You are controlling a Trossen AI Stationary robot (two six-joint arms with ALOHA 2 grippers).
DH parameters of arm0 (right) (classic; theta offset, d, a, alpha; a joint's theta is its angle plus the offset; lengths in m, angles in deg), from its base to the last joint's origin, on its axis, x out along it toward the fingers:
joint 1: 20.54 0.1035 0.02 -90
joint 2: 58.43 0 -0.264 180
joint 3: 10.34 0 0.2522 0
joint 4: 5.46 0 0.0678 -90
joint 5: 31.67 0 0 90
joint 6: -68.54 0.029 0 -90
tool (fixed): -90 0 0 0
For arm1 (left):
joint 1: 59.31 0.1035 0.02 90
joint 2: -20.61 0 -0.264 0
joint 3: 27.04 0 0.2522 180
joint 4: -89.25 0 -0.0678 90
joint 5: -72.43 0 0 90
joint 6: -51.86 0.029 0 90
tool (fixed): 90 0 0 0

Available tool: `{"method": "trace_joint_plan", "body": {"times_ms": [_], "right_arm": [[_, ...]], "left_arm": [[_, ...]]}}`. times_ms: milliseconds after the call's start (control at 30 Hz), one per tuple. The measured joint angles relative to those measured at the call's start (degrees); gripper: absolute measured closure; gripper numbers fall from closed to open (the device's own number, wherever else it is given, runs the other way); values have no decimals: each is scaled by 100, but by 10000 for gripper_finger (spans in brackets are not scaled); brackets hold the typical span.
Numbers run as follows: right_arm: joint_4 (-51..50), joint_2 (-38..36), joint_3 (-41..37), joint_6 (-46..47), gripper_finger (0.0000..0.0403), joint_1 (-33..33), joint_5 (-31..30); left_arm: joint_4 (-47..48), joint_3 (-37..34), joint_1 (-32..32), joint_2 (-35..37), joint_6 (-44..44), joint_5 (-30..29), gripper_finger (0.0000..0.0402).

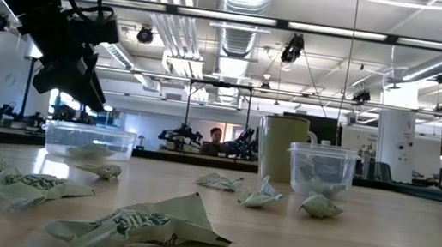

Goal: Pick and place Stevia / Truvia into bins
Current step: Put the stevia packet into the right transparent container

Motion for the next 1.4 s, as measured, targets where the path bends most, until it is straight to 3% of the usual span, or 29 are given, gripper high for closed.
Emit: {"method": "trace_joint_plan", "body": {"times_ms": [233, 433, 667, 833, 1033, 1133, 1267, 1400], "right_arm": [[58, 4, 3, -279, 387, 0, -4], [187, -33, -12, -567, 390, 2, -62], [597, -73, 221, -1750, 390, -11, -663], [619, -73, 691, -2871, 390, -11, -1587], [634, -75, 1197, -3668, 390, -115, -4167], [619, -75, 1311, -3848, 390, -363, -4854], [615, -75, 1370, -3985, 390, -943, -4722], [616, -77, 1319, -3998, 390, -1681, -4038]], "left_arm": [[-2, -2, 0, 0, 0, 0, 278], [-5, -2, 0, -2, 0, 0, 278], [-42, -2, 4, -2, 2, 0, 278], [-47, -2, 4, -2, 12, 2, 278], [-50, -2, 2, -2, 15, 2, 278], [-52, -2, 2, -2, 15, 0, 278], [-55, -2, 2, -2, 22, 0, 278], [-57, -2, 2, -2, 22, 0, 278]]}}
